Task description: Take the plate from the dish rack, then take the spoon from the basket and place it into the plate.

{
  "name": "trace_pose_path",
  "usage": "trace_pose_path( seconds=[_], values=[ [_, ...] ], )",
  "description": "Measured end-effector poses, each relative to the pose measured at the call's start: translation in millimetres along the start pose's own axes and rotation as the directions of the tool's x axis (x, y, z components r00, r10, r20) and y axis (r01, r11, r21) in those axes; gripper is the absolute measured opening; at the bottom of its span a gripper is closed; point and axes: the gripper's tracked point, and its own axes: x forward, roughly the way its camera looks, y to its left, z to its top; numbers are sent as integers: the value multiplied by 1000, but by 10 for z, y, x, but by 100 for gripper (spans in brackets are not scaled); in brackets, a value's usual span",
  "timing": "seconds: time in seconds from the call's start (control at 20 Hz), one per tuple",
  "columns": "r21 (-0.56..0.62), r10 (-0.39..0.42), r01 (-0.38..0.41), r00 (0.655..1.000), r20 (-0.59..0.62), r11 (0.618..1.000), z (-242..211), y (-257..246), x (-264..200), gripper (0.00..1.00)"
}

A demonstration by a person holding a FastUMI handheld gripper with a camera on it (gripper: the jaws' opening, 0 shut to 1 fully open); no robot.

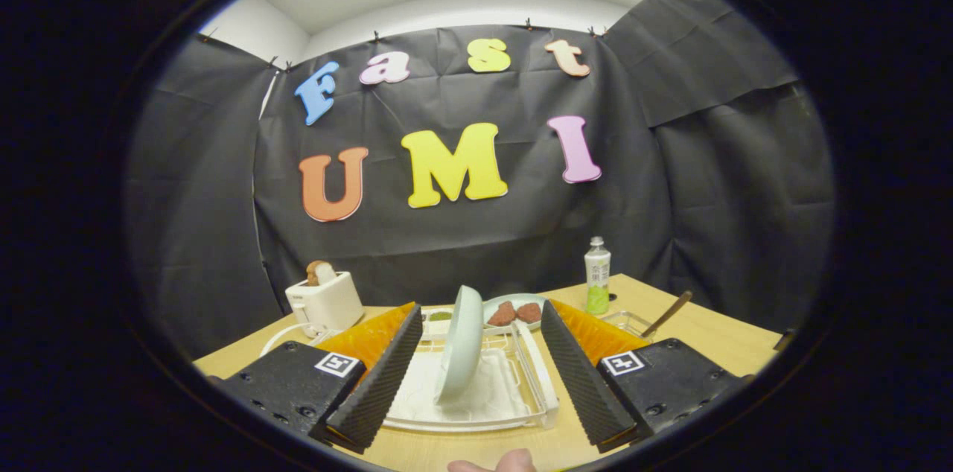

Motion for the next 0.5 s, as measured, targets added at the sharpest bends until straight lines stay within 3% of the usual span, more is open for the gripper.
trace_pose_path(
  seconds=[0.25,0.5],
  values=[
    [-37,-10,6,994,-110,999,-255,142,462,100],
    [14,-37,40,985,-171,999,-420,156,760,96]
  ],
)
